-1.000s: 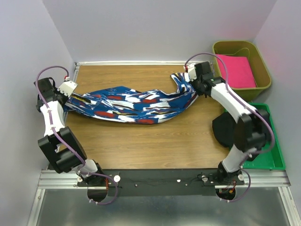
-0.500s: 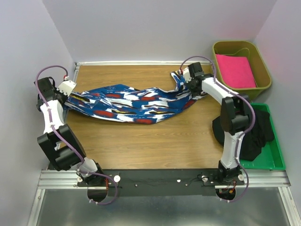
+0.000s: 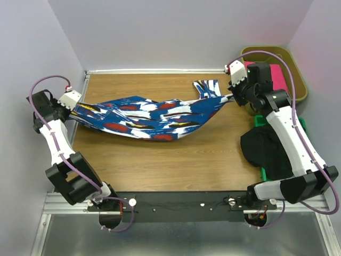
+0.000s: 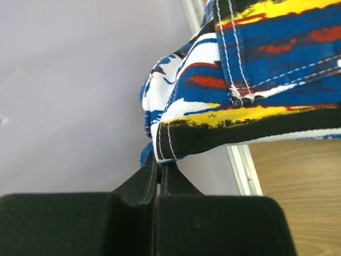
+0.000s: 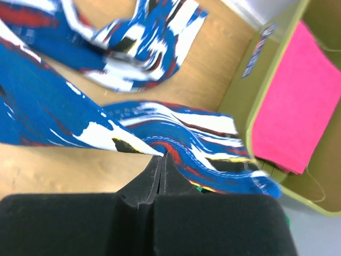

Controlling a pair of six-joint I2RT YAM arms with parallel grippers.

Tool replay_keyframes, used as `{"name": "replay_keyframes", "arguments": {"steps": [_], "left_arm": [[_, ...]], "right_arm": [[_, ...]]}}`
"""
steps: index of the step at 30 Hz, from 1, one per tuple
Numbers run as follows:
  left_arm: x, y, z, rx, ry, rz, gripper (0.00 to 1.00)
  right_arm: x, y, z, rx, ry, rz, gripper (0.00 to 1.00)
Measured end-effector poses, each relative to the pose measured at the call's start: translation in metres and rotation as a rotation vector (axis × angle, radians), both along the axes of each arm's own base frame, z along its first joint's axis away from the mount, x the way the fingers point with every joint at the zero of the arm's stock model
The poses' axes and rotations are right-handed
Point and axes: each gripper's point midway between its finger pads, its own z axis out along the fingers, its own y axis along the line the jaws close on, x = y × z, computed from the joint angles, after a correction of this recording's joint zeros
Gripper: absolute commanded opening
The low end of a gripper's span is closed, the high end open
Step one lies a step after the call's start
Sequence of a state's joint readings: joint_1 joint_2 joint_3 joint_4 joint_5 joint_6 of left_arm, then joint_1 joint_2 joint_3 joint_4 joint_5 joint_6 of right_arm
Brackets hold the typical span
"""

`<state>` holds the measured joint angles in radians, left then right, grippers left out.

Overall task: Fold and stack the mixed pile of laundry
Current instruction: Flatten out the trousers at the center of the board.

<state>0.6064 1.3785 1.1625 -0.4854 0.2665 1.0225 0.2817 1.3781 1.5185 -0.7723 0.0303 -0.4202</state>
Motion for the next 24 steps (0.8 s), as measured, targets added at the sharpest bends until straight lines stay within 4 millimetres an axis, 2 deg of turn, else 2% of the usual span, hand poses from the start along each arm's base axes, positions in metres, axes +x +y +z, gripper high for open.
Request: {"name": "replay_keyframes", "arguments": {"steps": [3,5,7,10,12,14,16,17,20,22,24], "left_arm": [[-0.005,0.014,-0.003,-0.006,0.005,0.036,0.0],[-0.003,0.022,-0.006,-0.008,0.012,0.052,0.0],[-0.001,0.027,-0.01,-0.004,0.017,0.061,0.0],[0.0,0.03,-0.011,0.006,0.017,0.068,0.0],[0.001,0.032,-0.008,0.018,0.007,0.068,0.0],[0.002,0.033,-0.008,0.027,0.001,0.069,0.0],[0.003,0.034,-0.009,0.028,0.0,0.07,0.0],[0.003,0.034,-0.009,0.029,-0.001,0.071,0.0],[0.003,0.034,-0.008,0.028,-0.006,0.075,0.0],[0.004,0.035,-0.009,0.024,-0.004,0.078,0.0],[0.005,0.035,-0.011,0.017,-0.003,0.084,0.0]], "right_arm": [[-0.013,-0.002,-0.009,-0.026,0.054,0.03,0.01],[-0.017,-0.004,-0.029,-0.05,0.129,0.045,0.01],[-0.026,-0.004,-0.059,-0.065,0.233,0.07,0.01],[-0.049,-0.001,-0.099,-0.071,0.397,0.127,0.01],[-0.075,0.004,-0.123,-0.06,0.529,0.19,0.01],[-0.097,0.009,-0.139,-0.037,0.622,0.239,0.01],[-0.105,0.011,-0.146,-0.023,0.67,0.252,0.01],[-0.102,0.013,-0.15,-0.02,0.675,0.253,0.01],[-0.066,0.02,-0.17,-0.028,0.7,0.237,0.02],[-0.027,0.026,-0.192,-0.043,0.706,0.206,0.14],[0.014,0.032,-0.214,-0.055,0.685,0.168,0.4]]}}
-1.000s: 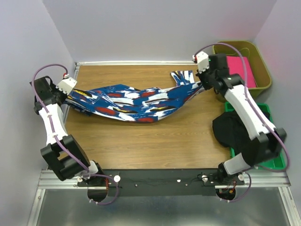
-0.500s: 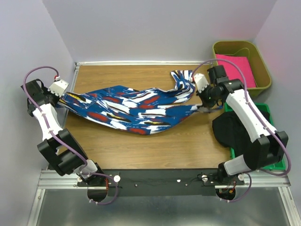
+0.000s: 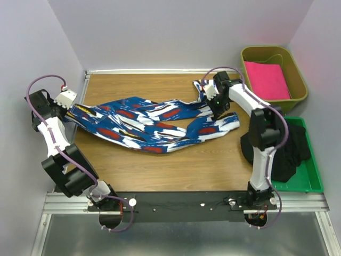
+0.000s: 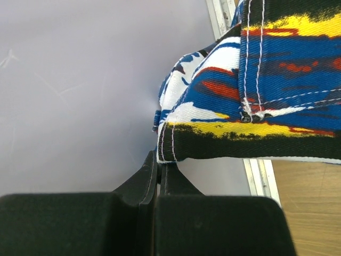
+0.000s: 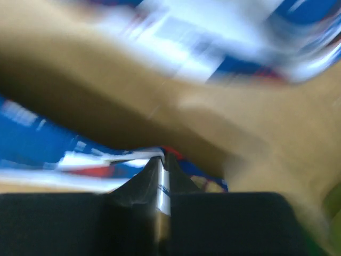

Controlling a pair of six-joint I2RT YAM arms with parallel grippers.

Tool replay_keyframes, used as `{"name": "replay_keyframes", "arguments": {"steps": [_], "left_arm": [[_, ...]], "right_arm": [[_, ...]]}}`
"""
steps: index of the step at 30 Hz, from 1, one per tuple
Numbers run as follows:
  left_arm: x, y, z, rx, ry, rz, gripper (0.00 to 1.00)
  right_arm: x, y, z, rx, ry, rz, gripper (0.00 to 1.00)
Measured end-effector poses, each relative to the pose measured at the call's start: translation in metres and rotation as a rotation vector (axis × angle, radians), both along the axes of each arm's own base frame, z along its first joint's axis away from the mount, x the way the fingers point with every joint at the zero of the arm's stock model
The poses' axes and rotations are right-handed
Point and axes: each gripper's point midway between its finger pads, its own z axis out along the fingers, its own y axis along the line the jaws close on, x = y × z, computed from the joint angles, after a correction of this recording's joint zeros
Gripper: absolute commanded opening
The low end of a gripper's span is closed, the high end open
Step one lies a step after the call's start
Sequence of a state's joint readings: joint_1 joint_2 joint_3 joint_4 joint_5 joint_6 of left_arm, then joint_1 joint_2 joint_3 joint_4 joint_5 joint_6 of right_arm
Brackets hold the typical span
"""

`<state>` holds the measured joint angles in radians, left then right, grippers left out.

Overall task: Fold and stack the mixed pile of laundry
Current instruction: Flatten out the trousers at the center of the board.

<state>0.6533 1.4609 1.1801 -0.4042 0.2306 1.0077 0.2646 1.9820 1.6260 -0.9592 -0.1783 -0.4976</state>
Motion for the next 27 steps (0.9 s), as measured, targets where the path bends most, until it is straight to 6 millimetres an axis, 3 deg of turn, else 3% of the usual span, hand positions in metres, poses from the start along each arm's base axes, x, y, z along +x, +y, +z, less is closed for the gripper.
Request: {"name": "replay_keyframes", "arguments": {"steps": [1,2,3,7,11,14,16,18,21,24,27], "left_arm": [[0.001,0.0,-0.002,-0.007,0.003,0.005,0.0],[0.001,0.001,-0.003,-0.01,0.005,0.008,0.0],[0.001,0.001,-0.006,-0.014,0.009,0.011,0.0],[0.001,0.003,-0.013,-0.029,0.02,0.027,0.0],[0.001,0.003,-0.014,-0.029,0.022,0.035,0.0],[0.0,0.002,-0.017,-0.033,0.03,0.038,0.0],[-0.001,0.001,-0.019,-0.034,0.033,0.039,0.0],[0.0,-0.001,-0.019,-0.036,0.034,0.037,0.0],[0.001,-0.002,-0.019,-0.039,0.034,0.037,0.0],[0.001,-0.005,-0.021,-0.044,0.043,0.032,0.0],[0.0,-0.007,-0.023,-0.049,0.051,0.028,0.0]], "right_arm": [[0.019,0.001,-0.011,-0.016,-0.015,-0.019,0.43],[0.038,0.002,-0.022,-0.034,-0.032,-0.053,0.59],[0.047,0.002,-0.029,-0.045,-0.039,-0.065,0.65],[0.055,-0.005,-0.033,-0.08,-0.074,-0.122,0.66],[0.04,-0.008,0.012,-0.031,-0.164,-0.139,0.56],[0.009,-0.006,0.066,0.038,-0.276,-0.098,0.56],[-0.016,-0.001,0.082,0.063,-0.318,-0.043,0.56],[-0.036,0.004,0.073,0.067,-0.305,0.004,0.59],[-0.06,0.011,0.027,0.034,-0.212,0.075,0.69],[-0.077,0.012,-0.016,-0.017,-0.129,0.129,0.78],[-0.082,0.015,-0.039,-0.055,-0.113,0.178,0.79]]}}
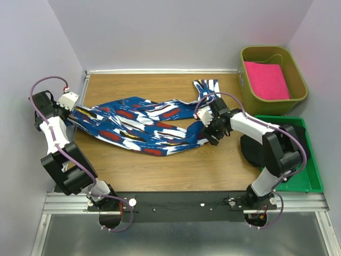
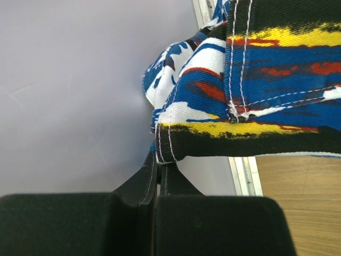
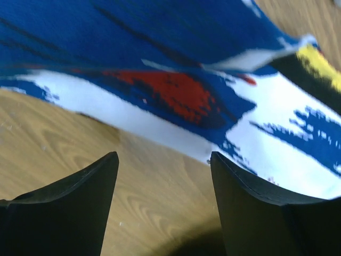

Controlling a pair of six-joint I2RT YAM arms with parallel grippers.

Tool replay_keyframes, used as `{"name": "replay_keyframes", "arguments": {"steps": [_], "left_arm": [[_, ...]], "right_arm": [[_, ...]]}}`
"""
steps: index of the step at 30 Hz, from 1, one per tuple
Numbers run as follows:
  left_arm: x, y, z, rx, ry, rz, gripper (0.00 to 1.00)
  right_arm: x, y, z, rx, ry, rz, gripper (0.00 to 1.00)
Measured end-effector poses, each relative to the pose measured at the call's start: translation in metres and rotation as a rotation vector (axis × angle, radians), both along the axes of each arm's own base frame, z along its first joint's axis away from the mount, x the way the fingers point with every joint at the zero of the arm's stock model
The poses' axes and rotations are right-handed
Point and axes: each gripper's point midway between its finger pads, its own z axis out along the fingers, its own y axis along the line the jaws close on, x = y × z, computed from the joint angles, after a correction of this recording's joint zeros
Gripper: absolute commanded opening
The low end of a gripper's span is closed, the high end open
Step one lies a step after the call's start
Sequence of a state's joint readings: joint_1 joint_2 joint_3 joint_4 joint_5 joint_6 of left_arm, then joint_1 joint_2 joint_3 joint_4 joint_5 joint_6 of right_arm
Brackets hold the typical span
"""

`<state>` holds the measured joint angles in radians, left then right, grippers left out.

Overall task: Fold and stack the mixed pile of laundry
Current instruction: Flatten out the trousers at the center of the board.

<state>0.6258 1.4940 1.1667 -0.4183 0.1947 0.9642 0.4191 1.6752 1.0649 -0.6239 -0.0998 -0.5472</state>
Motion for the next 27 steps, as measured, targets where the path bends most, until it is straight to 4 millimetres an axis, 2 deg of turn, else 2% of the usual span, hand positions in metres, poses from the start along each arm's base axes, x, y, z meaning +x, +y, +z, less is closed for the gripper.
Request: {"name": "replay_keyframes", "arguments": {"steps": [1,4,5,6,10,12,15,16,17,19,22,24,26,27], "left_arm": [[0.0,-0.001,-0.001,-0.002,0.003,0.0,0.0],[-0.003,-0.002,-0.003,-0.01,0.016,-0.001,0.0],[-0.003,-0.003,-0.003,-0.012,0.019,-0.001,0.0],[-0.003,-0.003,-0.003,-0.012,0.02,-0.001,0.0],[-0.002,-0.003,0.004,-0.013,0.02,-0.004,0.0],[-0.001,-0.003,0.008,-0.01,0.015,-0.006,0.0],[-0.001,-0.004,0.014,-0.003,0.004,-0.006,0.0],[-0.001,-0.004,0.016,0.0,-0.002,-0.007,0.0],[-0.001,-0.006,0.02,0.002,-0.012,-0.008,0.0],[-0.001,-0.011,0.028,-0.015,-0.033,-0.016,0.0],[0.008,-0.013,0.046,-0.017,-0.069,-0.031,0.0],[0.019,-0.014,0.063,-0.009,-0.096,-0.044,0.0],[0.034,-0.016,0.085,0.007,-0.137,-0.062,0.0],[0.038,-0.018,0.09,0.009,-0.147,-0.069,0.0]], "right_arm": [[0.002,0.002,-0.002,-0.003,-0.013,0.012,0.77],[0.009,0.009,-0.01,-0.033,-0.068,0.053,0.34],[0.011,0.011,-0.013,-0.039,-0.076,0.052,0.08],[0.015,0.013,-0.014,-0.051,-0.096,0.059,0.01],[0.024,0.014,-0.014,-0.078,-0.142,0.043,0.01],[0.026,0.011,-0.006,-0.081,-0.161,0.018,0.01],[0.029,0.007,0.035,-0.043,-0.25,-0.037,0.01],[0.033,0.005,0.057,-0.021,-0.297,-0.057,0.01],[0.036,0.005,0.071,-0.005,-0.329,-0.071,0.01],[0.053,-0.001,0.118,0.046,-0.428,-0.124,0.01],[0.087,-0.02,0.173,0.088,-0.533,-0.213,0.01],[0.111,-0.038,0.198,0.097,-0.576,-0.269,0.01],[0.131,-0.05,0.213,0.099,-0.597,-0.305,0.01],[0.14,-0.055,0.218,0.098,-0.607,-0.32,0.01]]}}
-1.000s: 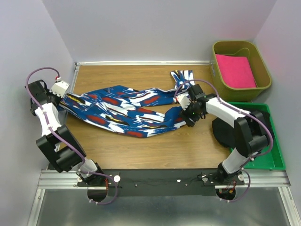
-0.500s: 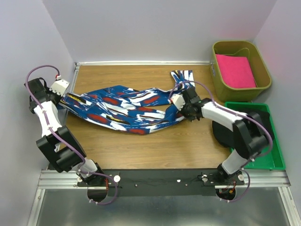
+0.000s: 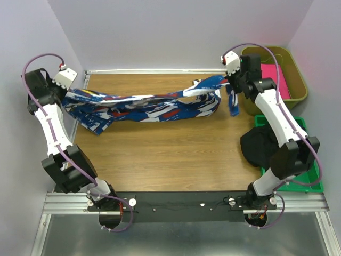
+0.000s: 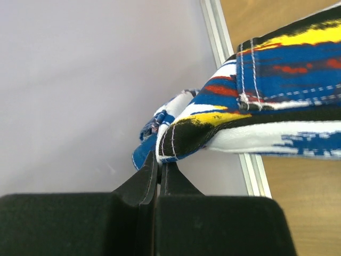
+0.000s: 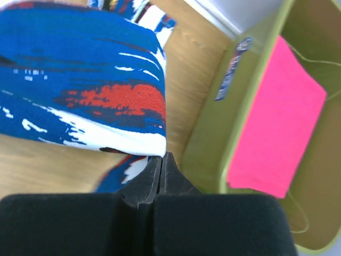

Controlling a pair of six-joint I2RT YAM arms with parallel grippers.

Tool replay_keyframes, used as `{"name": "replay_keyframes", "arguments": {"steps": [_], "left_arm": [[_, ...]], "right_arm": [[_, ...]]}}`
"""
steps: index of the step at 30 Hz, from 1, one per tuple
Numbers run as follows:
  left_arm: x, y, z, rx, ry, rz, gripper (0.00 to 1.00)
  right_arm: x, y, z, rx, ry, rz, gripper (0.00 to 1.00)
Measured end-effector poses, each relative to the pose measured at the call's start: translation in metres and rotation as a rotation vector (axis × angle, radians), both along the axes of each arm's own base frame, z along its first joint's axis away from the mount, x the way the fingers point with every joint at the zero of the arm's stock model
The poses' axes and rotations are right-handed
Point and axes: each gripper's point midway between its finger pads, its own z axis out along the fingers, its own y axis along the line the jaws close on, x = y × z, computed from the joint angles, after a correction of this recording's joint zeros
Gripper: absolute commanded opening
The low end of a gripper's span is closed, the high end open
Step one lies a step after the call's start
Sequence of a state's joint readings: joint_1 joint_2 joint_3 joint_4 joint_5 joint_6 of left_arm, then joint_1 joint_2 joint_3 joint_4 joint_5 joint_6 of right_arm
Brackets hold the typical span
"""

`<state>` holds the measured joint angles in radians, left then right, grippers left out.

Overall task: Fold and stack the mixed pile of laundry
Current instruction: Flatten out the trousers at the center of the board.

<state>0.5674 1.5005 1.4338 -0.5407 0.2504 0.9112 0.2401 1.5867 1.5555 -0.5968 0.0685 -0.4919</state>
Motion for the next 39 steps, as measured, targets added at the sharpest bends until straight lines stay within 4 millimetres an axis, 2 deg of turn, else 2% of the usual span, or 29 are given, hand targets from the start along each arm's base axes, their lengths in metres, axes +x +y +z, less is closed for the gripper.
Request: {"name": "replay_keyframes", "arguments": {"steps": [3,5,8,10,12,13,17,21,25,29,31,34,37,38,39], "left_arm": [[0.011,-0.005,0.022,0.001,-0.049,-0.015,0.0],[0.012,-0.006,0.031,-0.004,-0.075,-0.008,0.0],[0.002,-0.012,0.032,-0.009,-0.092,0.002,0.0],[-0.014,-0.022,0.031,-0.01,-0.102,0.006,0.0],[-0.031,-0.033,0.033,-0.008,-0.118,0.01,0.0],[-0.04,-0.039,0.041,0.001,-0.141,0.011,0.0],[-0.069,-0.061,0.091,0.047,-0.278,0.001,0.0],[-0.098,-0.087,0.14,0.097,-0.414,-0.042,0.0],[-0.126,-0.119,0.178,0.12,-0.516,-0.106,0.0],[-0.142,-0.141,0.203,0.117,-0.584,-0.159,0.0],[-0.135,-0.138,0.206,0.101,-0.58,-0.162,0.0],[-0.107,-0.121,0.193,0.051,-0.515,-0.151,0.0],[-0.073,-0.102,0.153,-0.023,-0.401,-0.134,0.0],[-0.055,-0.092,0.13,-0.051,-0.343,-0.116,0.0],[-0.047,-0.09,0.117,-0.067,-0.314,-0.116,0.0]], "right_arm": [[0.01,-0.008,0.004,-0.002,0.013,-0.018,0.01],[0.009,-0.007,0.009,0.006,0.026,-0.017,0.01],[0.0,-0.007,0.02,0.022,0.019,-0.019,0.01],[-0.011,-0.009,0.033,0.037,0.003,-0.025,0.01],[-0.026,-0.012,0.055,0.056,-0.037,-0.034,0.01],[-0.036,-0.014,0.069,0.069,-0.07,-0.037,0.01],[-0.081,-0.024,0.133,0.135,-0.235,-0.058,0.01],[-0.126,-0.034,0.18,0.194,-0.371,-0.066,0.01],[-0.169,-0.042,0.205,0.236,-0.445,-0.07,0.01],[-0.189,-0.046,0.218,0.253,-0.49,-0.069,0.01],[-0.183,-0.045,0.215,0.246,-0.488,-0.065,0.01],[-0.148,-0.037,0.189,0.215,-0.416,-0.059,0.01],[-0.087,-0.024,0.151,0.172,-0.314,-0.052,0.01],[-0.07,-0.02,0.139,0.162,-0.285,-0.051,0.01],[-0.04,-0.014,0.11,0.138,-0.219,-0.05,0.01]]}}
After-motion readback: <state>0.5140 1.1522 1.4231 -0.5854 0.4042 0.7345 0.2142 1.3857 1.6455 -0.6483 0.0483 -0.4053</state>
